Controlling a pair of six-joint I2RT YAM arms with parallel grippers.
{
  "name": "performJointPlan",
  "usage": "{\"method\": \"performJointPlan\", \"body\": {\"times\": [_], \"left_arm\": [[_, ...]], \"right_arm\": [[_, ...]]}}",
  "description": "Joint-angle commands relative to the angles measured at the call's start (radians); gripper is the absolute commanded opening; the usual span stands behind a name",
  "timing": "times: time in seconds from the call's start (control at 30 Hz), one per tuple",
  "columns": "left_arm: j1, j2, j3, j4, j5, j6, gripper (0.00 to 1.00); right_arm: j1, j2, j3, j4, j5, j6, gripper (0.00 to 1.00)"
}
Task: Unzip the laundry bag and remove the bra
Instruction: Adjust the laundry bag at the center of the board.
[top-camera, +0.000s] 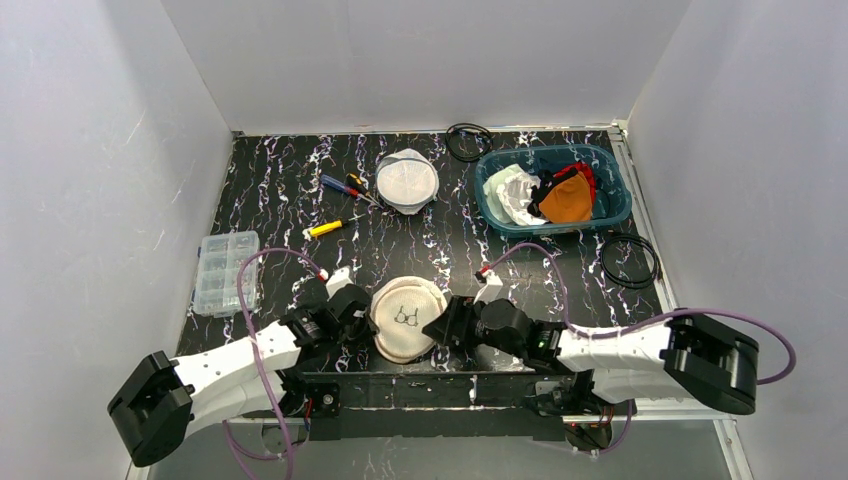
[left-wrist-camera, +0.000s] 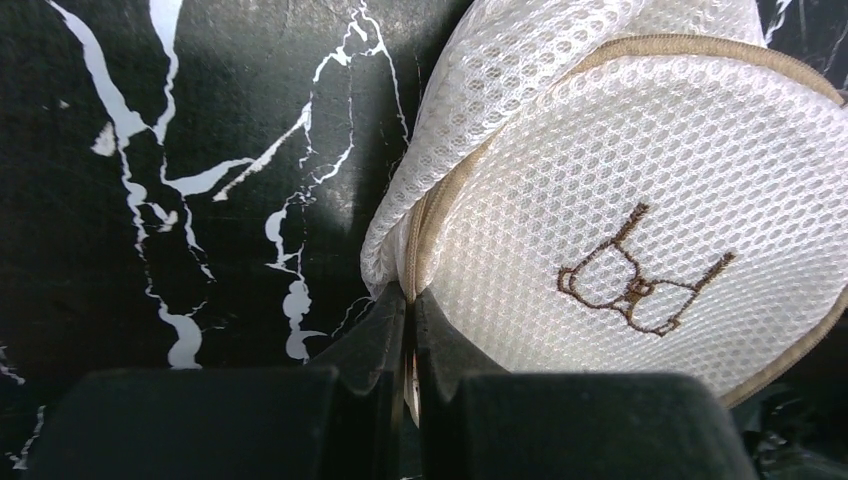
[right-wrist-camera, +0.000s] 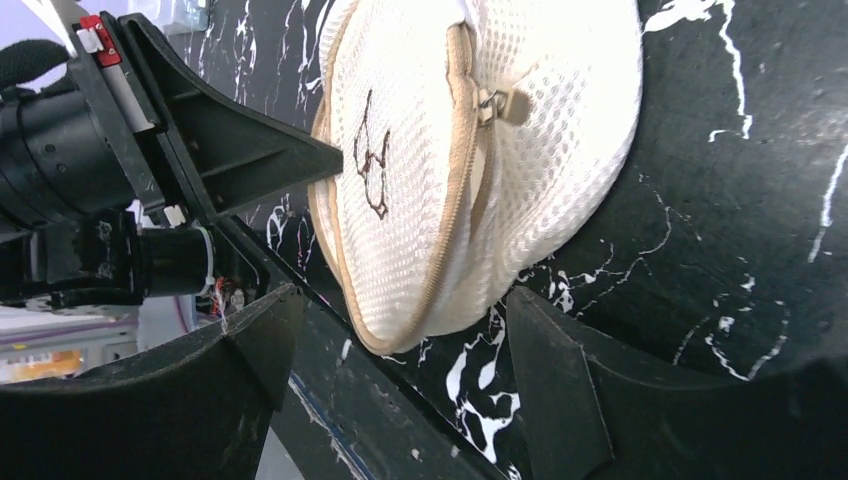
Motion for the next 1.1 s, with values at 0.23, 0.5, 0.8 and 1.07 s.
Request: {"method": "performJointPlan", "body": {"times": [0.23,0.5,0.8,1.07], "left_arm": [[0.005,-0.052,-0.078,0.084,0.028,-0.131,0.0],[0.005,-0.12,-0.105,0.02,0.015,-0.143,0.0],[0.005,-0.156,-0.033,-0.126,0.004,-0.093,0.09],[0.005,-0.27,0.167,-0.362,-0.08,0.048,0.63]], "right_arm": [[-0.003,0.187,0.046,0.14,0.042,0.115,0.77],[-0.007,0.286,0.058,0.169,0.068,0.091,0.61],[-0.006,0.294,0.102,0.072,0.076,0.004,0.23],[-0.006,0.258,0.124,-0.025,0.072,-0.04,0.19]]}}
